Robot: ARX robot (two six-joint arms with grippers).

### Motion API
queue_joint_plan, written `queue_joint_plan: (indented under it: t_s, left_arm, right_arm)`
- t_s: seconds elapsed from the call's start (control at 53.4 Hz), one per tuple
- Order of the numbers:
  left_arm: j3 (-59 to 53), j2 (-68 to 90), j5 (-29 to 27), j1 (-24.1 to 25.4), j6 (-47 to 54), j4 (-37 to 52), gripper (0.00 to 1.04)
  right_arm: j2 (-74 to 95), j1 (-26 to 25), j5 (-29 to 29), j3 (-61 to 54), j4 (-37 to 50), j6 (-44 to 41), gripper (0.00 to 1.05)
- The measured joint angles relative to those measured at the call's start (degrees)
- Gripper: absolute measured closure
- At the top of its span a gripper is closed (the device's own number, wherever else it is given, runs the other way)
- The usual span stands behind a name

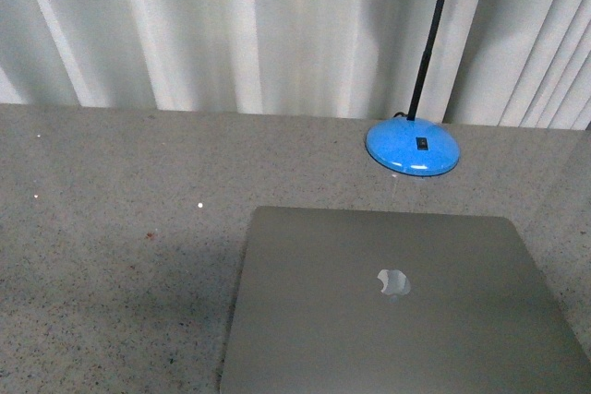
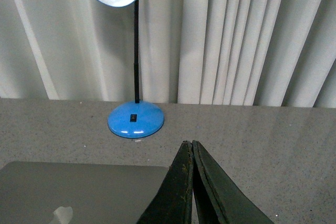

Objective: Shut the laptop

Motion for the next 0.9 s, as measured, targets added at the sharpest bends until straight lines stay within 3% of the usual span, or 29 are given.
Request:
queue_joint_plan:
  t_s: [0.356,0.898]
  left_arm:
    - [-0.04,-12.85,0.00,0.00,0.00,-11.98,1.01]
    - [-0.04,-22.97,0.00,0.00,0.00,-22.03,1.01]
  right_arm:
    - [-12.11,0.00,0.00,-0.02,-11.37,0.00,1.02]
    - [-21.53,0.00,0.00,-0.02,-20.70,0.00,1.02]
